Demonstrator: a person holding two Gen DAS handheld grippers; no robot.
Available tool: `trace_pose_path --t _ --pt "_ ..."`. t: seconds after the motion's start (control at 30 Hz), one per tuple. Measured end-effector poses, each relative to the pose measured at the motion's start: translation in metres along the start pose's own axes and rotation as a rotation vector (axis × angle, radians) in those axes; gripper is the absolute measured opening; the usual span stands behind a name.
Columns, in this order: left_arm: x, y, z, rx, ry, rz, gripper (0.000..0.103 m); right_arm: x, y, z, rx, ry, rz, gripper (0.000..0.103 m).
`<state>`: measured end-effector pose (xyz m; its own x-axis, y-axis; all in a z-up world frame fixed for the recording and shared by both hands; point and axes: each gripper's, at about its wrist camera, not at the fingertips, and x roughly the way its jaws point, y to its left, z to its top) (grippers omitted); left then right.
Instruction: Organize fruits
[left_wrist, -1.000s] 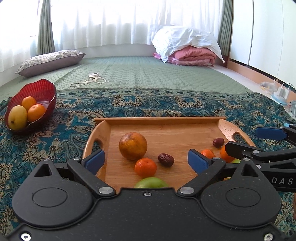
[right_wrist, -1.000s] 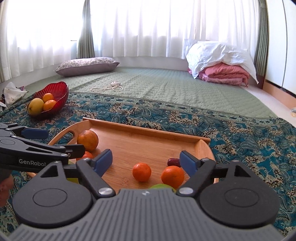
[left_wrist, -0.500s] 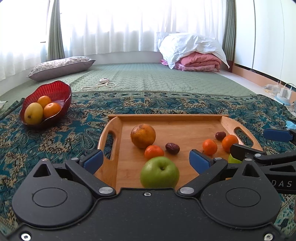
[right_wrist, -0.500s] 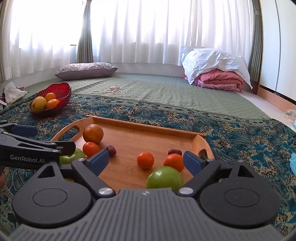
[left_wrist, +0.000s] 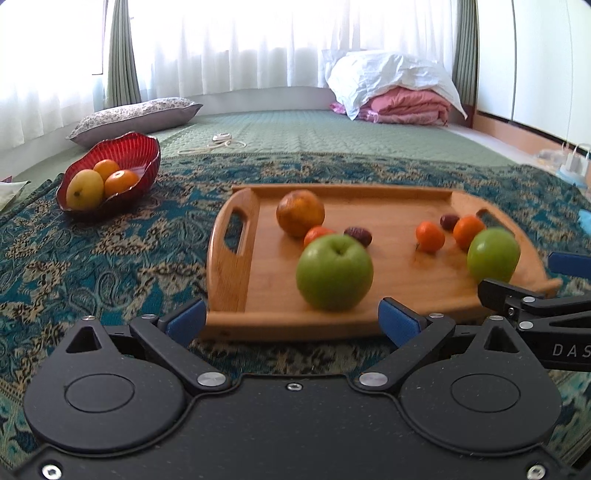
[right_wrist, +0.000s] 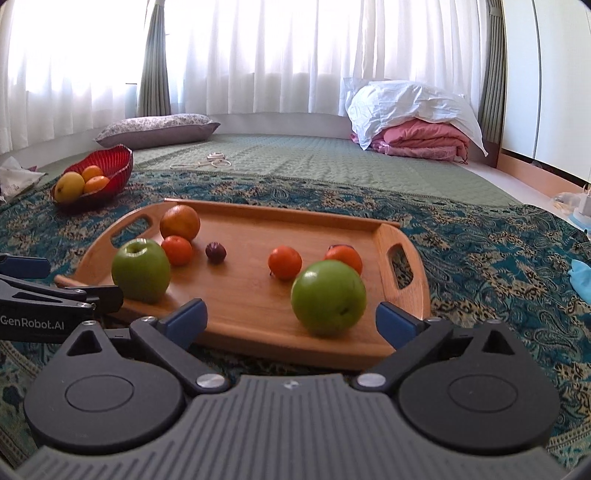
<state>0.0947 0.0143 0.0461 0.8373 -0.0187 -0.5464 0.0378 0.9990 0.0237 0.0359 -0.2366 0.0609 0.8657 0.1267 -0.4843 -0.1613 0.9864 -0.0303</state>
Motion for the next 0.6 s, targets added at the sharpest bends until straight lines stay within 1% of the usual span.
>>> trace_pose_path --t 0.37,0.6 --pt "0.017 0.003 -0.027 -0.03 0.067 0.022 0.1 0.008 0.001 -0.027 0.02 0.057 -0.04 0.103" --pt "0.025 0.006 -0.03 -0.042 0.075 0.028 0.103 0.014 0.001 -0.032 0.035 0.081 -0.049 0.103"
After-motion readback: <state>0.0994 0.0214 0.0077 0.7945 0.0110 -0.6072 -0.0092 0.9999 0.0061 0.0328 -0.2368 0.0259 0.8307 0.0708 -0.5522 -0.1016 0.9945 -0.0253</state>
